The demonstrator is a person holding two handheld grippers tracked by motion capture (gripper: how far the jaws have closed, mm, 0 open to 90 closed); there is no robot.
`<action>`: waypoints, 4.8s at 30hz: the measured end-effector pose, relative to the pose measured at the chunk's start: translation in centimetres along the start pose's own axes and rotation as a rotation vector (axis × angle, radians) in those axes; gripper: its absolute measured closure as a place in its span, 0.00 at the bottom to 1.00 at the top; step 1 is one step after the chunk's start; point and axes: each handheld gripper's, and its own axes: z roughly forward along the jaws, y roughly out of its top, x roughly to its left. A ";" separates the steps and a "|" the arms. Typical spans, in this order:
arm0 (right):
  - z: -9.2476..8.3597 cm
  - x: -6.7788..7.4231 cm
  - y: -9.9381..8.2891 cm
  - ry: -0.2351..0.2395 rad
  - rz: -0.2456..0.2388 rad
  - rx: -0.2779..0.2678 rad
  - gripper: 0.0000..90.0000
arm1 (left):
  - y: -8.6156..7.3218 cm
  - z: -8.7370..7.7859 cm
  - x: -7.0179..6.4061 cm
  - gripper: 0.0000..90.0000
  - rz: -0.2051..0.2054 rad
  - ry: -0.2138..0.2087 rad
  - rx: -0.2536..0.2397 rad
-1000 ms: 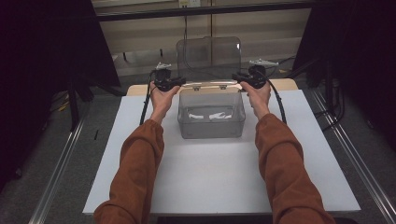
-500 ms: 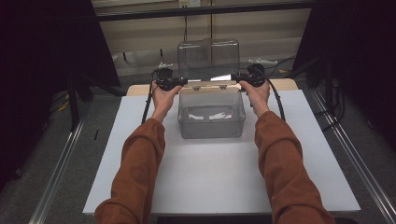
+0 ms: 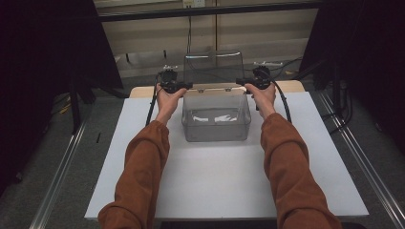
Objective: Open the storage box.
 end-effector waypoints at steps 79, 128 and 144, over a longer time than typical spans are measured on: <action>-7.9 2.4 -3.8 -0.133 -0.258 -0.268 0.02 | -5.0 -6.9 -2.1 0.05 0.148 -0.004 -0.230; -16.6 5.2 -10.9 -0.169 -0.276 -0.359 0.00 | -12.3 -15.4 -5.1 0.04 0.156 -0.001 -0.383; -20.5 4.9 -12.9 -0.202 -0.278 -0.406 0.00 | -14.3 -18.9 -5.1 0.04 0.172 0.041 -0.419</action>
